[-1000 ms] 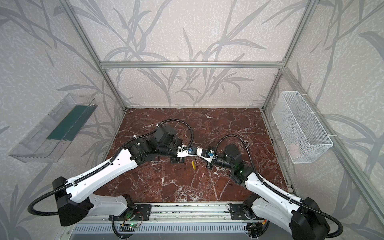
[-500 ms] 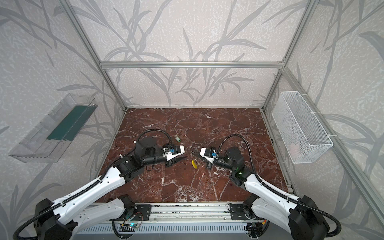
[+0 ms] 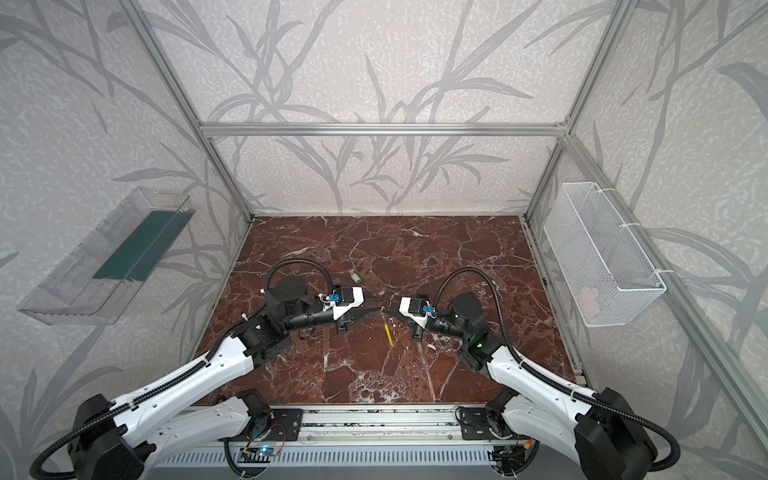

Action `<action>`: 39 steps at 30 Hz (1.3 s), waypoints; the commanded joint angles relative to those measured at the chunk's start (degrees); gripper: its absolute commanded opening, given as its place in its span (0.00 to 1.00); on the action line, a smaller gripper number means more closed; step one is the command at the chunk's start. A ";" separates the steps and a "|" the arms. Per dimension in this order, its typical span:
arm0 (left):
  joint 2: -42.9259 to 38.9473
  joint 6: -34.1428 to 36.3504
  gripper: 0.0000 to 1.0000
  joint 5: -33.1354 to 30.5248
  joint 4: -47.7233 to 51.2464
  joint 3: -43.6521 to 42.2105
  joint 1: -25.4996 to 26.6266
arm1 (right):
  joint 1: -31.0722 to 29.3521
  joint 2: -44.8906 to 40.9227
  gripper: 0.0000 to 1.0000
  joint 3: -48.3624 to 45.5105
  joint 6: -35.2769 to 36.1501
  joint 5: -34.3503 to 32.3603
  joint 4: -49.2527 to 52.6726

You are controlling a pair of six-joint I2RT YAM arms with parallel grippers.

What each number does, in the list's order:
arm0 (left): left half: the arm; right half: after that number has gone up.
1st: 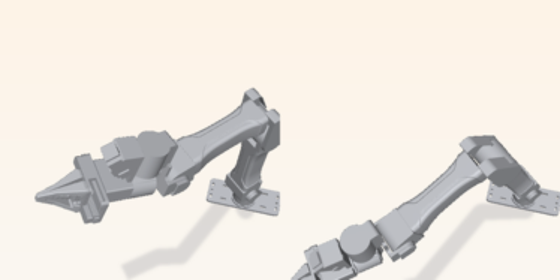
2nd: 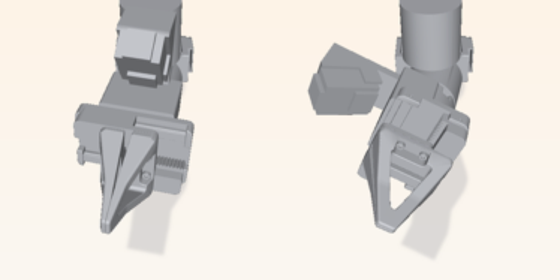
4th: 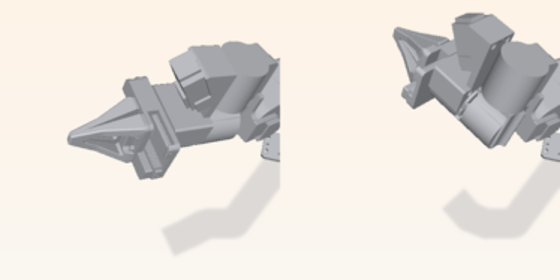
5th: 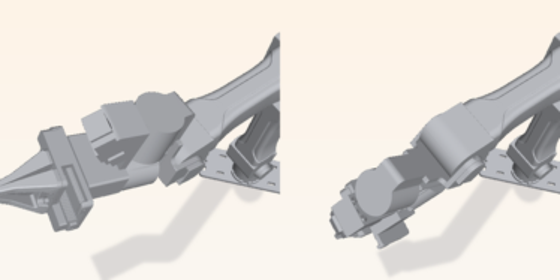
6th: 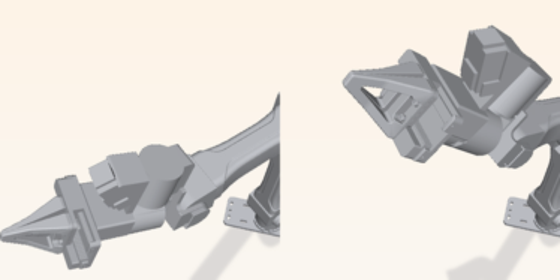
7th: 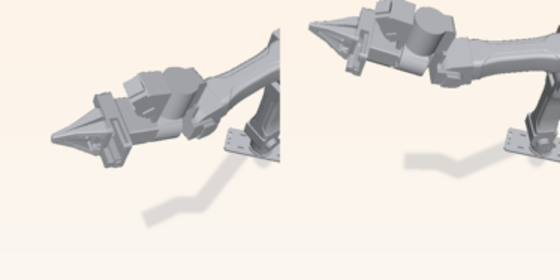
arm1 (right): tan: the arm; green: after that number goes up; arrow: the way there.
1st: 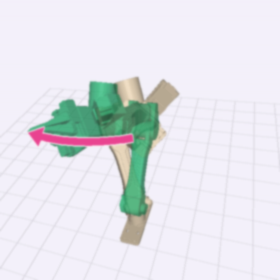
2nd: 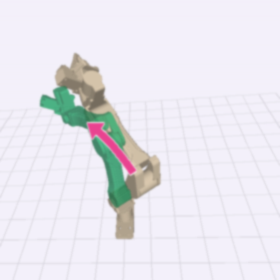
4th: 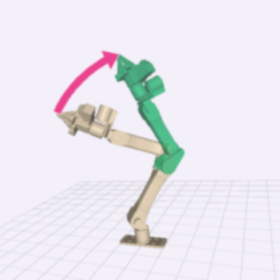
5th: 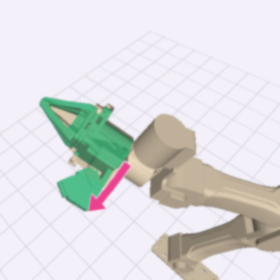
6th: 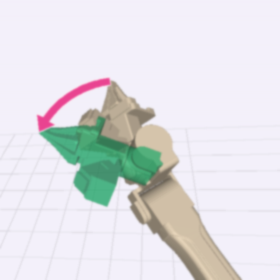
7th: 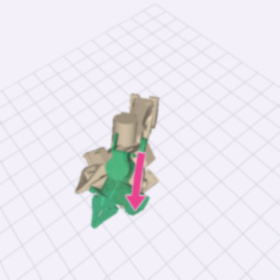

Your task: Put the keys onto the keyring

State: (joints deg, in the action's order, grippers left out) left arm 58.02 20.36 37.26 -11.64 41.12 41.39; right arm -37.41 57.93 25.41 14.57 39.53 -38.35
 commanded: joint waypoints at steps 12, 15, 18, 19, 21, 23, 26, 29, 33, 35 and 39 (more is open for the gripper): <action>1.77 0.45 0.19 3.58 1.33 1.53 -0.25 | 0.23 0.05 0.00 1.66 0.18 0.81 -2.26; 2.65 0.58 0.09 4.60 1.34 2.41 -0.23 | 0.23 0.08 0.00 1.66 0.09 0.82 -2.39; 3.30 1.52 0.00 5.49 2.83 3.71 -0.11 | 0.20 0.08 0.03 1.53 -0.07 -0.32 -2.03; 3.41 2.07 0.00 5.43 4.12 4.39 -0.16 | 0.20 -0.01 0.09 1.48 0.11 -1.52 -1.44; 3.76 4.43 0.00 4.77 9.71 6.93 -0.16 | 0.23 -0.38 0.24 1.33 2.06 -4.26 1.08; 4.39 8.01 0.00 3.50 17.71 10.52 -0.17 | 0.23 -1.63 0.31 0.93 4.96 -8.44 4.52; 5.66 13.29 0.00 1.72 30.01 16.17 -0.14 | 0.22 -4.66 0.35 0.09 7.84 -12.46 7.90; 8.24 17.59 0.00 -0.51 41.32 21.83 0.05 | 0.23 -6.89 0.35 0.77 10.37 -12.25 13.18; 11.80 20.20 0.00 -4.62 49.74 27.77 1.54 | 0.21 -7.66 0.33 0.61 8.93 -10.45 13.65; 13.64 21.25 0.00 -6.94 52.76 30.27 2.75 | 0.12 -7.33 0.32 0.69 8.00 -9.53 13.52; 15.82 22.28 0.00 -10.15 55.19 33.28 4.89 | -0.54 -5.84 0.30 0.95 7.08 -7.40 12.90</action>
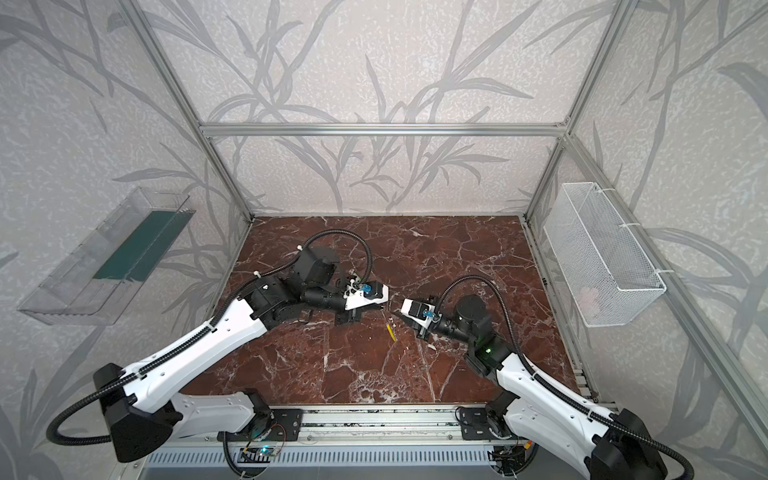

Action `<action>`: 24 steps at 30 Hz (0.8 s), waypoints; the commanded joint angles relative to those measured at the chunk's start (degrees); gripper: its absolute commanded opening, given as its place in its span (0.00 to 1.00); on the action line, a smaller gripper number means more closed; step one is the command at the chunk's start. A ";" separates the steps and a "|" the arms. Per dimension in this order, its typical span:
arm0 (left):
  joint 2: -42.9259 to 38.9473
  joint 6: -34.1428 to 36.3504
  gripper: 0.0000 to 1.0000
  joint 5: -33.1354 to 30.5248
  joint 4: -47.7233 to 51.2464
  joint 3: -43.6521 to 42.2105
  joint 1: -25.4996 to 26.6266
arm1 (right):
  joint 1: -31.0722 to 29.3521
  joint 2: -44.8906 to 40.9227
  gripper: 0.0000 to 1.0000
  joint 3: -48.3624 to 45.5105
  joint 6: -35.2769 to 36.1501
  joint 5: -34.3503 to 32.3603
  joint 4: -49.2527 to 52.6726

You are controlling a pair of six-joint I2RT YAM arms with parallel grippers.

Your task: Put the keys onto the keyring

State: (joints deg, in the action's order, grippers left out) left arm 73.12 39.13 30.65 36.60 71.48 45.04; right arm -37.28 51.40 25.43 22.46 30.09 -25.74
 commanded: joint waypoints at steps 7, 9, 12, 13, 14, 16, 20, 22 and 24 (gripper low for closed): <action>2.20 3.55 0.00 -6.38 7.62 4.80 3.28 | -0.96 2.26 0.26 0.40 -2.24 5.25 -2.17; 2.46 3.78 0.00 -7.04 7.61 4.88 3.70 | -0.96 2.72 0.26 0.58 -2.87 5.96 -2.81; 2.81 3.85 0.00 -7.54 7.46 5.15 4.18 | -0.96 3.31 0.25 0.50 -3.92 6.68 -4.36; 2.82 3.77 0.00 -7.77 7.20 5.08 4.27 | -0.96 3.44 0.25 0.50 -4.21 7.05 -5.03; 2.82 3.84 0.00 -7.80 7.09 5.03 4.40 | -0.96 3.61 0.24 0.50 -4.66 7.18 -5.55; 2.82 3.78 0.00 -8.01 6.43 4.83 4.53 | -0.97 4.05 0.23 0.57 -5.40 7.68 -6.34; 2.54 3.79 0.00 -7.92 5.53 4.55 4.86 | -1.09 5.08 0.17 0.76 -5.67 7.80 -6.59; 2.37 3.80 0.00 -7.89 5.17 4.41 5.01 | -1.05 5.51 0.13 0.76 -5.69 7.71 -6.77; 2.12 3.75 0.00 -7.39 4.86 4.21 5.02 | -1.04 5.88 0.12 0.85 -5.84 7.54 -6.52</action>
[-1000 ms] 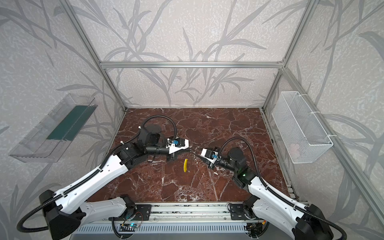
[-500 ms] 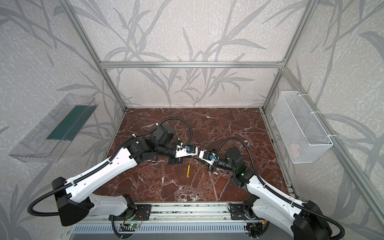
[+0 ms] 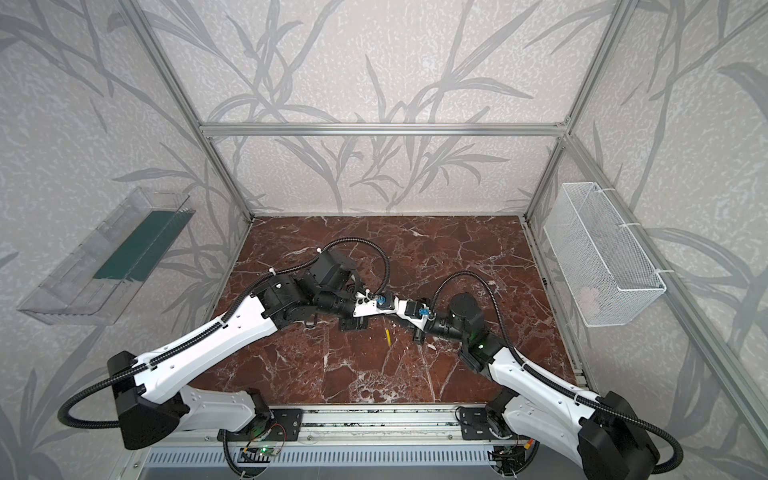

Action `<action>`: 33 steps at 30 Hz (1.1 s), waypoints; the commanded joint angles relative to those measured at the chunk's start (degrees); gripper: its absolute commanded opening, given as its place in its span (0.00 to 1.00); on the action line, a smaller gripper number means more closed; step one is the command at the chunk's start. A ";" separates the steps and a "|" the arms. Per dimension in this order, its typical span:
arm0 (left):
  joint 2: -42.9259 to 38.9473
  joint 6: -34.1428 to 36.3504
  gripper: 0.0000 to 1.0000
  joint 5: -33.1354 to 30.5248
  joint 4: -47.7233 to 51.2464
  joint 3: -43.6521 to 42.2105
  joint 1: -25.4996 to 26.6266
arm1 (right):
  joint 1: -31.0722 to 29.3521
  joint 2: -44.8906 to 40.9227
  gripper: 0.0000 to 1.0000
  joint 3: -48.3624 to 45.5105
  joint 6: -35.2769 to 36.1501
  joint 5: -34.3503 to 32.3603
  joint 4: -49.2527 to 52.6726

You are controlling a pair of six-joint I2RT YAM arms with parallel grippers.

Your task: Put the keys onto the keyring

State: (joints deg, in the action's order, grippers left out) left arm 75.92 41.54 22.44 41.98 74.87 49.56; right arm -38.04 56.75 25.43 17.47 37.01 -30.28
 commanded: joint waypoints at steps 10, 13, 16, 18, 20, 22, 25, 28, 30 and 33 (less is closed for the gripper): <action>-1.68 0.79 0.02 2.26 -2.26 -1.76 0.54 | -0.30 0.67 0.00 -0.20 -2.71 0.01 -6.38; -5.52 -1.63 0.27 0.67 -8.37 -5.96 -0.64 | -0.28 0.47 0.00 -1.02 -3.29 -0.52 -6.79; -11.92 -4.72 0.31 4.50 -20.35 -13.53 -3.98 | -0.30 0.45 0.00 -1.70 -4.42 -0.63 -8.82; -16.23 -8.06 0.34 6.62 -30.67 -20.14 -5.83 | -0.21 0.33 0.00 -1.81 -5.02 -0.24 -9.60; -18.98 -12.12 0.35 8.41 -37.83 -24.61 -7.37 | -0.19 0.13 0.00 -1.79 -4.99 0.16 -9.86; -20.22 -14.55 0.34 9.41 -40.61 -27.19 -8.32 | -0.20 -0.06 0.00 -1.70 -4.51 0.47 -9.92; -20.81 -16.30 0.32 10.78 -43.18 -29.98 -8.37 | -0.19 0.11 0.00 -1.11 -4.01 1.30 -9.58; -20.48 -18.96 0.32 13.38 -48.33 -32.52 -8.42 | -0.19 0.44 0.00 -0.32 -3.68 1.59 -9.02; -20.08 -20.70 0.32 14.32 -51.28 -33.86 -8.35 | -0.19 0.64 0.00 0.13 -3.64 1.86 -8.89; -19.16 -21.40 0.32 15.09 -52.63 -34.35 -8.36 | -0.19 0.90 0.00 0.54 -3.59 1.92 -8.92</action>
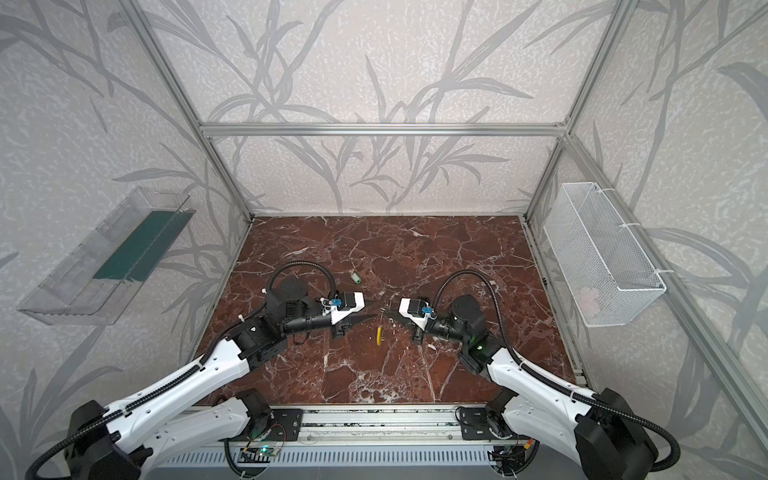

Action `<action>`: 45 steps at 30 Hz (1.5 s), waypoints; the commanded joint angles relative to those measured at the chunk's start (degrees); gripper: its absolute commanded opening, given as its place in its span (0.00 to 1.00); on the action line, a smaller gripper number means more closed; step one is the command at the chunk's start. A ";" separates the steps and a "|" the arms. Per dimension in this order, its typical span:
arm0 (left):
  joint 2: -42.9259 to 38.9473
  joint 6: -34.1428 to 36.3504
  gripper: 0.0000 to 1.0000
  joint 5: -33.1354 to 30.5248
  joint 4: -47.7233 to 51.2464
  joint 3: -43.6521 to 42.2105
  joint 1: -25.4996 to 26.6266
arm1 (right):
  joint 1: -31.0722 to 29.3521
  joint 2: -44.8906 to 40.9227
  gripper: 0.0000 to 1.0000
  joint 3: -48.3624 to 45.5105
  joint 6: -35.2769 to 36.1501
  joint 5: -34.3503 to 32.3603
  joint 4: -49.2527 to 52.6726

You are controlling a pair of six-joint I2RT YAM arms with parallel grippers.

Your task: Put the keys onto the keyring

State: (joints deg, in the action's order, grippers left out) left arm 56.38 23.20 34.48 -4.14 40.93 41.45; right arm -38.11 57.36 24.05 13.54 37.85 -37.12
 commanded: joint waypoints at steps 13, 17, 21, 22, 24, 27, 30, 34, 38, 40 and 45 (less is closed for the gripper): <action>5.20 -3.32 0.18 6.80 -6.74 2.02 -0.23 | -0.13 0.38 0.00 2.04 0.92 1.09 -3.13; 6.34 -2.77 0.09 8.26 -5.03 3.32 -0.23 | -0.13 0.09 0.00 2.04 0.87 1.00 -3.13; 7.26 -2.55 0.00 9.45 -4.77 4.53 -0.23 | -0.13 0.20 0.00 1.92 0.75 0.68 -2.83; 7.48 -2.12 0.00 9.60 -3.78 5.21 -0.08 | -0.12 0.16 0.00 1.80 0.62 -0.09 -2.63; 7.80 -0.01 0.00 8.88 0.42 7.29 -0.06 | -0.13 -0.26 0.06 1.39 0.85 -2.83 -1.63; 8.75 6.87 0.00 5.01 12.50 12.53 0.80 | 0.05 -2.16 0.24 1.02 3.14 -7.34 1.99; 11.16 12.90 0.00 -0.70 24.73 18.99 2.28 | 0.22 -4.34 0.31 1.15 5.60 -9.69 6.17; 13.84 17.61 0.00 -5.43 33.72 24.72 4.35 | 0.18 -6.09 0.31 1.35 7.25 -9.81 9.19; 15.73 19.74 0.00 -8.04 37.12 28.30 6.07 | 0.22 -6.98 0.30 0.58 5.88 -9.14 7.41; 16.48 20.72 0.00 -8.89 38.76 29.65 6.93 | 0.23 -7.00 0.29 0.32 5.01 -8.26 6.18; 16.89 21.10 0.00 -9.47 38.49 30.61 8.05 | 0.20 -6.01 0.27 0.29 3.36 -5.13 5.03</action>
State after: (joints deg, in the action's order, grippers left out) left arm 73.38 41.65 25.87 31.57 69.63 48.80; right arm -37.82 51.35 24.27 18.35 30.33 -29.71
